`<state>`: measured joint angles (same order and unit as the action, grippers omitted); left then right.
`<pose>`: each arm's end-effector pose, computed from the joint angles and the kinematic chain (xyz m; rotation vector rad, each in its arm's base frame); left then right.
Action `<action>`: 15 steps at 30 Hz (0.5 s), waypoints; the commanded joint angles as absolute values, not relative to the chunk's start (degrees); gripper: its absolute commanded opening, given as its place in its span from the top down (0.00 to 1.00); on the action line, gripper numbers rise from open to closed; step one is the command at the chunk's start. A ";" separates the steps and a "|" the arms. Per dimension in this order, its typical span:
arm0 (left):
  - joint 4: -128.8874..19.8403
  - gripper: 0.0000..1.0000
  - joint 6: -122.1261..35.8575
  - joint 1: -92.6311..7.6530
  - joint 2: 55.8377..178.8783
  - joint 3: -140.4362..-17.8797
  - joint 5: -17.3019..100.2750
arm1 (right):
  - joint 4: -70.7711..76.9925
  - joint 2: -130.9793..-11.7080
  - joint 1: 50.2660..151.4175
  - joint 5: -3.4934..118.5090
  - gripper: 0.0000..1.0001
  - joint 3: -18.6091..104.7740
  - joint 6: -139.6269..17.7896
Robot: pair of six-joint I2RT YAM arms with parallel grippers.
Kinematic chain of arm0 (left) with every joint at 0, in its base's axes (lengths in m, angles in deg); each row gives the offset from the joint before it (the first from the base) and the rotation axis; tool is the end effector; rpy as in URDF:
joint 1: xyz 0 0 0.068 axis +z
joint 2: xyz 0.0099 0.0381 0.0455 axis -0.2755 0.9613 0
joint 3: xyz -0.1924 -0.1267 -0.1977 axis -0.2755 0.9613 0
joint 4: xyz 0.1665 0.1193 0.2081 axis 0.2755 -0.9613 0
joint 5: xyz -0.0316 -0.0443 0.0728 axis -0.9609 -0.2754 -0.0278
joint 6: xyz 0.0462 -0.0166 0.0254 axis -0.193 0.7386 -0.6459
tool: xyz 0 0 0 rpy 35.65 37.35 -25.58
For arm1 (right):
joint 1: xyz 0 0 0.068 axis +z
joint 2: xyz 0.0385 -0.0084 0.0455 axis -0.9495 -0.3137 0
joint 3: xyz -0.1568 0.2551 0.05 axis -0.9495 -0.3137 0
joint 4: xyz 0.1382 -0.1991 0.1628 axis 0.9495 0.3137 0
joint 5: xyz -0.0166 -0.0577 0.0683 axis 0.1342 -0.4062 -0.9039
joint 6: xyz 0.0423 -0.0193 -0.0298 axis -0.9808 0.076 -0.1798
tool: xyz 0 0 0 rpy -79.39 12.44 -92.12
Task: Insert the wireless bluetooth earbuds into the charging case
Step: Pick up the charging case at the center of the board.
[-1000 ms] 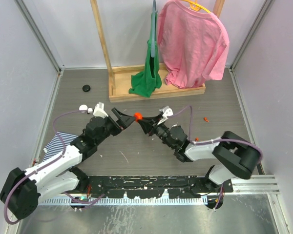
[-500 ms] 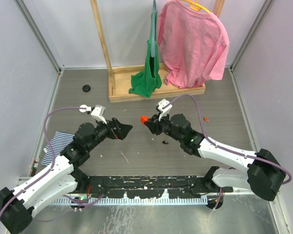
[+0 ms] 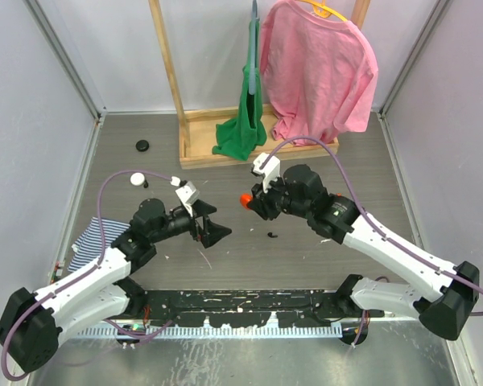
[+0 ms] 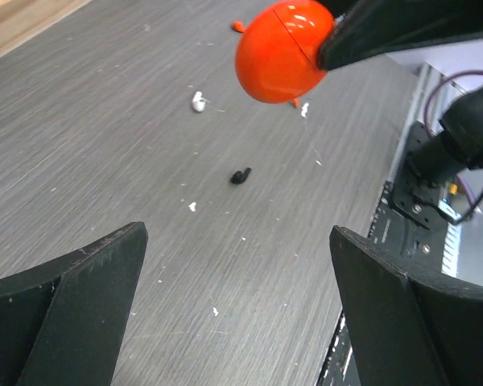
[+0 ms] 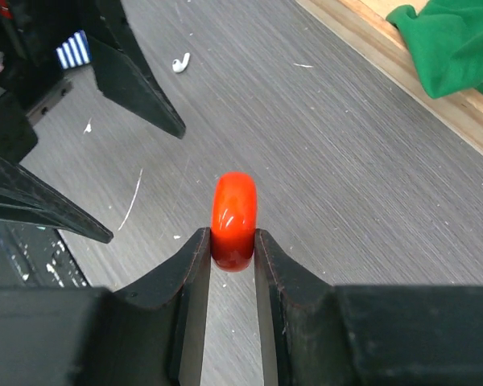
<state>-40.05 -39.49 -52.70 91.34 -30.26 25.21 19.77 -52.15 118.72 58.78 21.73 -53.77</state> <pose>0.1587 -0.1378 0.2518 0.6633 1.7134 -1.0226 0.1775 0.1964 0.3502 -0.8930 1.8550 0.6256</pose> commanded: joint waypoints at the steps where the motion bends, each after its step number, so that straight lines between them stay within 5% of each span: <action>1: -33.24 0.02 -46.38 -52.73 92.72 -33.70 14.09 | 32.41 -53.48 118.48 53.42 0.80 30.16 -48.94; 15: -18.95 0.02 -57.32 -52.73 101.47 -32.56 -1.93 | 46.88 -63.71 118.56 44.02 0.82 44.03 -40.09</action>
<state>-27.70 -52.93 -52.70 99.93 -31.06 4.95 43.11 -62.88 118.70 47.81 39.39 -44.24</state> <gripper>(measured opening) 0.984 0.313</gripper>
